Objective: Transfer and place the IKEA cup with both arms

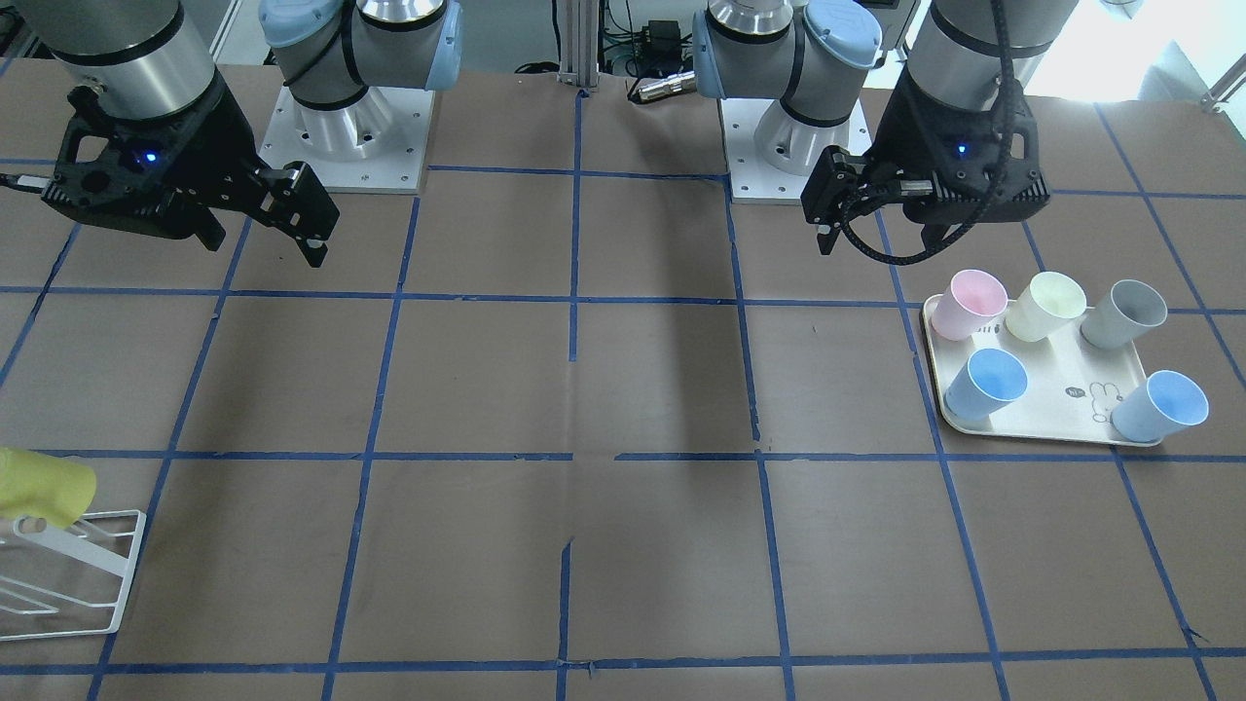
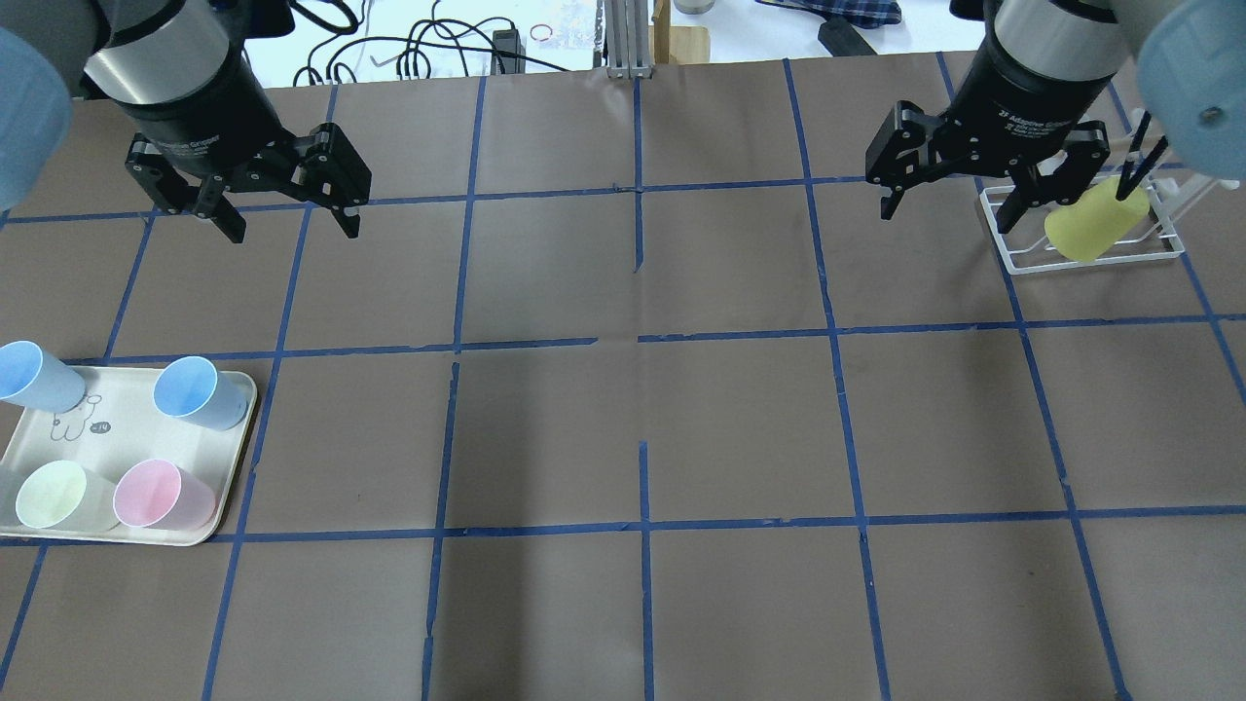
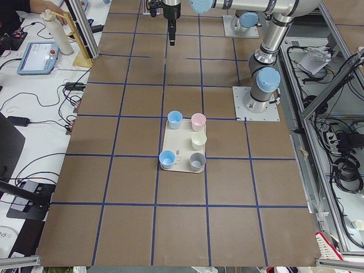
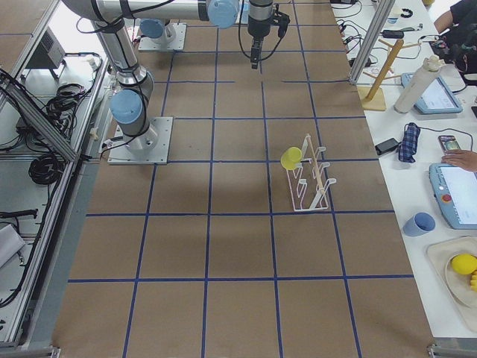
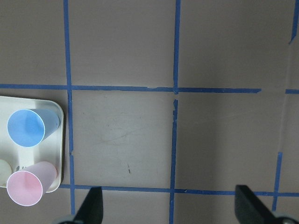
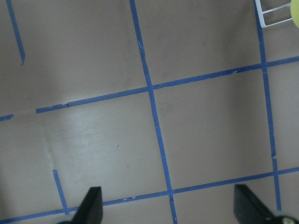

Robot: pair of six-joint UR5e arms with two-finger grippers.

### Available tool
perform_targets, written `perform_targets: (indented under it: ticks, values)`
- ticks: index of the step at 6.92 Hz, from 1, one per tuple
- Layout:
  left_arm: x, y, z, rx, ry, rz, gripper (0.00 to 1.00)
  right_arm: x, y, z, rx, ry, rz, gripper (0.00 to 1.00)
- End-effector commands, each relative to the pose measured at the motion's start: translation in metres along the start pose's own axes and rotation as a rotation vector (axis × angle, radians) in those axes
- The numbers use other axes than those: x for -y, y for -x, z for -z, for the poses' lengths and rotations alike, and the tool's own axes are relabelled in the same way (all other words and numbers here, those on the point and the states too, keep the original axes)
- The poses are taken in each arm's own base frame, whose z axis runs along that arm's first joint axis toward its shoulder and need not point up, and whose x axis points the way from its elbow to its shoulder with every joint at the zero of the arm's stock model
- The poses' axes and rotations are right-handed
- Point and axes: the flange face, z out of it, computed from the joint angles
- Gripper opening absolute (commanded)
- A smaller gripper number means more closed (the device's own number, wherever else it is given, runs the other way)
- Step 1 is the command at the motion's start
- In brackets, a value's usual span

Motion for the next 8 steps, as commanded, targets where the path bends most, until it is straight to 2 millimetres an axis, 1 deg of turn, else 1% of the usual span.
perform_targets:
  ticks: [1, 4, 5, 6, 8]
  values:
    - [-0.001, 0.0, 0.0, 0.004, 0.0, -0.004, 1.0, 0.0, 0.0, 0.0, 0.0, 0.0, -0.001, 1.0]
    - [0.002, 0.001, -0.001, 0.003, 0.0, -0.003, 1.0, 0.0, 0.0, 0.0, 0.0, -0.001, -0.001, 1.0]
    - [0.0, 0.0, -0.006, 0.0, 0.009, 0.006, 1.0, 0.0, 0.0, 0.0, 0.0, -0.001, -0.001, 1.0]
    - [-0.003, -0.002, 0.002, -0.005, -0.006, 0.005, 1.0, 0.0, 0.0, 0.0, 0.0, -0.001, -0.001, 1.0]
    - [-0.004, -0.001, 0.005, -0.002, -0.011, 0.005, 1.0, 0.001, 0.0, 0.0, 0.003, -0.001, -0.001, 1.0]
